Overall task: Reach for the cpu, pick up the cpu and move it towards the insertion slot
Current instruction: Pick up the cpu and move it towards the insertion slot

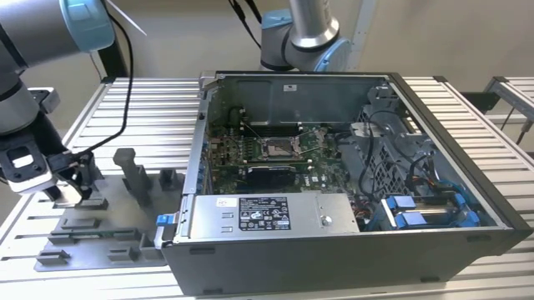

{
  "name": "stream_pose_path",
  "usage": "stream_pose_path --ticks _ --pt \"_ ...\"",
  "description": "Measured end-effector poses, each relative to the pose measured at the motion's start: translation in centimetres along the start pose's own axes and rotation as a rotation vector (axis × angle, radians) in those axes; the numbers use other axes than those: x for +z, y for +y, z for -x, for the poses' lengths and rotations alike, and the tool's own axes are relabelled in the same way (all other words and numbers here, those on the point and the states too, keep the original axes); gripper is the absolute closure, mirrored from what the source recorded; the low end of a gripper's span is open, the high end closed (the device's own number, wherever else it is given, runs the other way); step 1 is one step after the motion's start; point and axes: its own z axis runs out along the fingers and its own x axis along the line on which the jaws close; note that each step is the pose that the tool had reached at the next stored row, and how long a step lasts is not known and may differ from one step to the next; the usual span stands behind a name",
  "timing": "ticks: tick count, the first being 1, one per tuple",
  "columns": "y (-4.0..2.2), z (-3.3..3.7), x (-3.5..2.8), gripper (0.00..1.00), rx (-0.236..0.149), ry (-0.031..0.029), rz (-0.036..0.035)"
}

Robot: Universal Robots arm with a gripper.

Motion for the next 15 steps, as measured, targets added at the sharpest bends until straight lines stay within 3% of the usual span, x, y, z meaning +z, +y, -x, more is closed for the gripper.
stream_pose_path --ticks 15 --pt "0.12 0.01 -3.15 1.00 0.000 0.0001 -0.0001"
